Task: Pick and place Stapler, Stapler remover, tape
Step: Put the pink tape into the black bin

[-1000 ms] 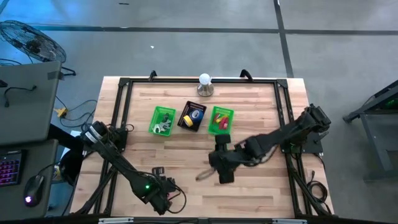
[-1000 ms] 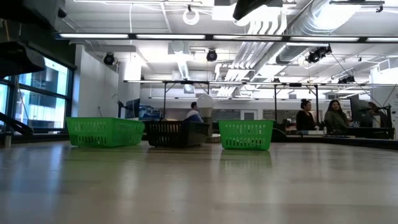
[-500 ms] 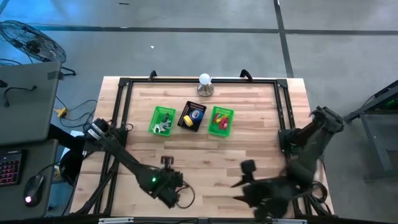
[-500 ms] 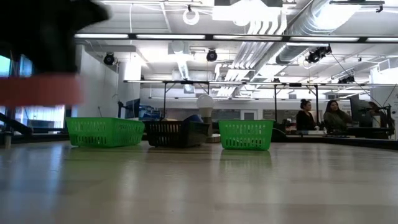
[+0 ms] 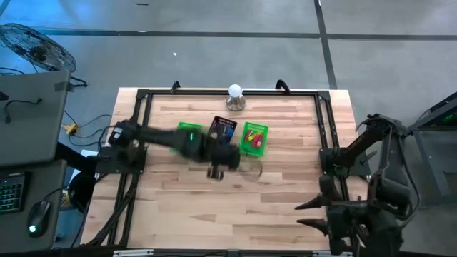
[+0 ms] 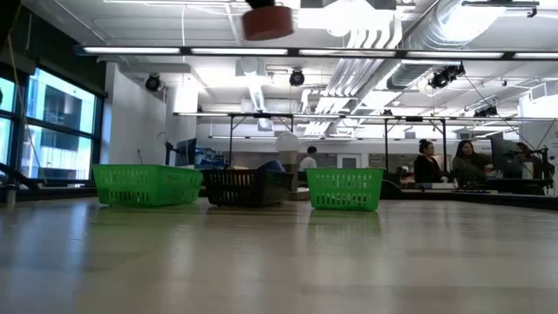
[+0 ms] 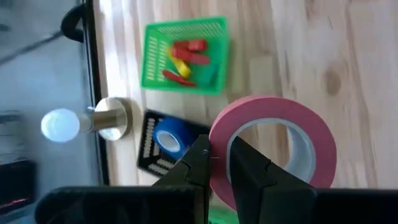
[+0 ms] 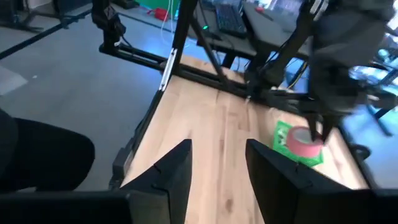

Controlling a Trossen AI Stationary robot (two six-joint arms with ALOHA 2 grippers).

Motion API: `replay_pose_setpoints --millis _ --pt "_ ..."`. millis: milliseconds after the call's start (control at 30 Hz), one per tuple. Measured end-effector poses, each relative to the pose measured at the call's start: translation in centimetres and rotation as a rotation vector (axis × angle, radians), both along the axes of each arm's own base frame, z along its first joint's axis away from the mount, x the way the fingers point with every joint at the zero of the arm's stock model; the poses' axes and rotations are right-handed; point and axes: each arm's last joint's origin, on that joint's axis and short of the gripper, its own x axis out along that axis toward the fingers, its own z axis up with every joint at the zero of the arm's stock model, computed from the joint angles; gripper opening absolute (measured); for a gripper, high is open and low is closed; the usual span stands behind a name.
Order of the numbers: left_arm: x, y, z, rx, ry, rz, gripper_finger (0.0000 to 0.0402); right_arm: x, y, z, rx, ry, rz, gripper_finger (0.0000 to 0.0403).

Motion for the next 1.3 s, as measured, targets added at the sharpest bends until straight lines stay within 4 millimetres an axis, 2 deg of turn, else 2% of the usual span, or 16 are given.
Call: replay_pose_setpoints --millis 100,233,333,467,733,867,1033,1200,1300 --pt "1.1 4.2 1.2 -0.119 -0.034 0.009 0.0031 -0.8 -0.1 -0.1 -0.041 -0.009 -0.014 0.0142" --pt "2.1 9.5 1.3 -0.295 -0.091 -0.009 0.0031 -1.4 -0.5 -0.7 -0.079 0.022 -0.036 0.0142" --pt "2.7 12.6 0.7 -0.386 -0.145 -0.033 0.0031 -1.7 -1.1 -1.2 -0.104 0.048 -0.079 0.0142" --pt "2.6 15.5 -1.2 -0.436 -0.128 0.010 0.0031 -1.9 -1.8 -2.2 -0.132 0.080 -0.134 0.0142" --pt "1.5 18.3 -6.8 -0.519 0.015 0.116 0.0031 -2.1 -2.3 -4.3 -0.162 0.096 -0.201 0.0142" --pt "1.1 19.9 -9.1 -0.518 0.010 0.152 0.0031 -2.1 -2.3 -5.1 -0.191 0.094 -0.207 0.0142" --pt "0.3 22.4 -10.8 -0.533 -0.021 0.194 0.0031 -1.9 -2.3 -5.3 -0.179 0.094 -0.221 0.0142" --pt "-1.3 24.7 -12.2 -0.569 0.007 0.317 0.0031 -1.9 -2.3 -5.3 -0.147 0.097 -0.232 0.0142" --pt "-1.9 25.3 -12.7 -0.631 0.006 0.350 0.0055 -1.9 -2.3 -5.3 -0.145 0.094 -0.235 0.0142"
